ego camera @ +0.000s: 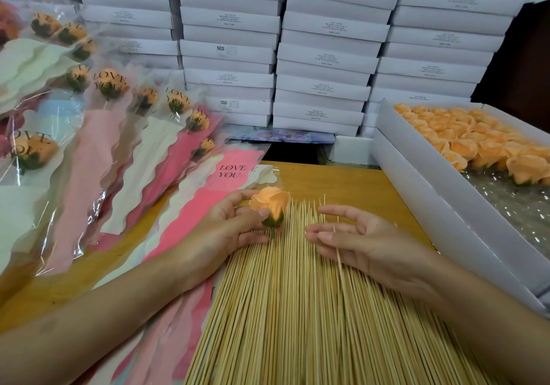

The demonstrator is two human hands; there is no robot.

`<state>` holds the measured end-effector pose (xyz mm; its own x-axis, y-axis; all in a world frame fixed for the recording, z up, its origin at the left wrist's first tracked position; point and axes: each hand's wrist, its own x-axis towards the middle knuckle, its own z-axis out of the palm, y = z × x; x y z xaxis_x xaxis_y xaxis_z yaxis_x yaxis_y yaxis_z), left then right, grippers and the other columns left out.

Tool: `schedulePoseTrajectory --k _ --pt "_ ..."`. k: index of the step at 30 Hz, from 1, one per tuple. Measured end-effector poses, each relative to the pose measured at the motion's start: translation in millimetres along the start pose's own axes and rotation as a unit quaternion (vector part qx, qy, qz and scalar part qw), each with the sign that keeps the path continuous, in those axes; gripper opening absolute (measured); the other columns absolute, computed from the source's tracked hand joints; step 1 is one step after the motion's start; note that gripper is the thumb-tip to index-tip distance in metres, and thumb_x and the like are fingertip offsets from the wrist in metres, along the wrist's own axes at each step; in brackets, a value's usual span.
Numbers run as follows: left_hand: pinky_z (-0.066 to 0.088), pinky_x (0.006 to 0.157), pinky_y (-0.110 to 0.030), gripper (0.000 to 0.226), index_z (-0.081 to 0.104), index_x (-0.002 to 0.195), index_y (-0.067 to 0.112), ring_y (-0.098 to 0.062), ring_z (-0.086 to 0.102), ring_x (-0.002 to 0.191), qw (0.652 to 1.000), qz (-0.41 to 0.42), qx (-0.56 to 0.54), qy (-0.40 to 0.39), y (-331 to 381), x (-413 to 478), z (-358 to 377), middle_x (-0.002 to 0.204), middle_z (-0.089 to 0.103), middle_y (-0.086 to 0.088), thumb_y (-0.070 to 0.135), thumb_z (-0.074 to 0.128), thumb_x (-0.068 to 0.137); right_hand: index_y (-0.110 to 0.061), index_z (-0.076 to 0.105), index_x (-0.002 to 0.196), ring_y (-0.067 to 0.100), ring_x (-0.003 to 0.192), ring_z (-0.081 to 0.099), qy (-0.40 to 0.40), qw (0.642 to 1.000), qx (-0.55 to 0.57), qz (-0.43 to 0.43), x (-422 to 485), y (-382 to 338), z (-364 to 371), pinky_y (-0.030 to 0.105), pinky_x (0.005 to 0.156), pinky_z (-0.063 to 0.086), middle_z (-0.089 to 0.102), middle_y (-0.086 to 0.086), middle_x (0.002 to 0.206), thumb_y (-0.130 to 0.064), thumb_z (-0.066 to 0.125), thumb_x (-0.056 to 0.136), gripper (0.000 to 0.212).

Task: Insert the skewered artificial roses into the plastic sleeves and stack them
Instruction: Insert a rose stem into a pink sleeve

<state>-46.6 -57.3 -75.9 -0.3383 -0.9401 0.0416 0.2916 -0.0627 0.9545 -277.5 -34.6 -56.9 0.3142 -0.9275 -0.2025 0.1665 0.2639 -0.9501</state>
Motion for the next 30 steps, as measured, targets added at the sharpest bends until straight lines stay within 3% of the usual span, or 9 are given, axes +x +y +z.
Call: schedulePoseTrajectory --k 7,12,14,18,21,25,30 --pt "0.058 0.071 -0.023 0.055 0.050 0.130 0.007 -0.017 0.067 0.083 1.000 0.009 -0.001 -0.022 1.2 -1.4 0.2 0.105 0.059 -0.019 0.014 0.070 0.080 -0.002 0.049 0.130 0.027 0.104 0.070 -0.080 0.991 0.082 0.068 -3.9 -0.9 9.1 0.022 0.073 0.059 0.069 0.024 0.113 0.007 0.060 0.077 0.055" --pt "0.058 0.073 -0.024 0.054 0.051 0.129 0.007 -0.020 0.068 0.088 0.999 0.010 -0.004 -0.034 2.0 -2.4 -0.5 0.100 0.066 -0.014 0.015 0.071 0.080 0.010 0.055 0.122 0.028 0.107 0.069 -0.114 0.980 0.117 0.111 -5.6 -1.7 12.3 0.025 0.081 0.058 0.066 0.027 0.118 0.001 0.056 0.083 0.040" --pt "0.058 0.073 -0.024 0.055 0.049 0.130 0.007 -0.023 0.070 0.091 0.999 0.013 -0.005 -0.043 2.6 -3.3 -0.4 0.101 0.068 -0.015 0.016 0.068 0.079 0.011 0.064 0.114 0.026 0.102 0.071 -0.131 0.978 0.103 0.126 -7.2 -3.2 14.0 0.024 0.076 0.060 0.067 0.027 0.117 -0.006 0.055 0.085 0.036" --pt "0.057 0.075 -0.025 0.052 0.047 0.132 0.007 -0.032 0.068 0.102 0.998 0.017 0.000 -0.064 3.1 -4.3 0.8 0.108 0.069 -0.017 0.016 0.064 0.084 0.002 0.074 0.103 0.020 0.077 0.075 -0.157 0.977 0.013 0.144 -12.2 -4.9 18.4 0.022 0.058 0.059 0.072 0.023 0.102 -0.028 0.048 0.092 0.041" --pt "0.058 0.076 -0.026 0.052 0.046 0.133 0.008 -0.034 0.066 0.106 0.998 0.011 -0.007 -0.064 4.2 -5.2 1.7 0.109 0.069 -0.017 0.016 0.064 0.084 -0.005 0.067 0.108 0.017 0.066 0.072 -0.175 0.971 -0.040 0.160 -15.4 -4.4 22.4 0.023 0.053 0.056 0.073 0.014 0.084 -0.038 0.041 0.096 0.044" --pt "0.058 0.079 -0.027 0.054 0.044 0.134 0.008 -0.034 0.067 0.107 0.995 -0.011 -0.027 -0.096 7.8 -7.6 5.2 0.113 0.067 -0.023 0.016 0.063 0.084 -0.008 0.060 0.107 0.009 0.051 0.060 -0.193 0.965 -0.062 0.168 -18.4 -4.2 31.3 0.023 0.050 0.053 0.063 0.002 0.063 -0.039 0.040 0.097 0.038" --pt "0.058 0.083 -0.027 0.053 0.046 0.130 0.010 -0.028 0.069 0.105 0.987 -0.038 -0.052 -0.145 14.3 -11.2 13.1 0.112 0.068 -0.024 0.019 0.069 0.083 -0.009 0.061 0.106 0.003 0.049 0.038 -0.257 0.954 -0.041 0.150 -19.8 -4.0 37.2 0.018 0.048 0.048 0.044 -0.003 0.063 -0.028 0.043 0.101 0.026"
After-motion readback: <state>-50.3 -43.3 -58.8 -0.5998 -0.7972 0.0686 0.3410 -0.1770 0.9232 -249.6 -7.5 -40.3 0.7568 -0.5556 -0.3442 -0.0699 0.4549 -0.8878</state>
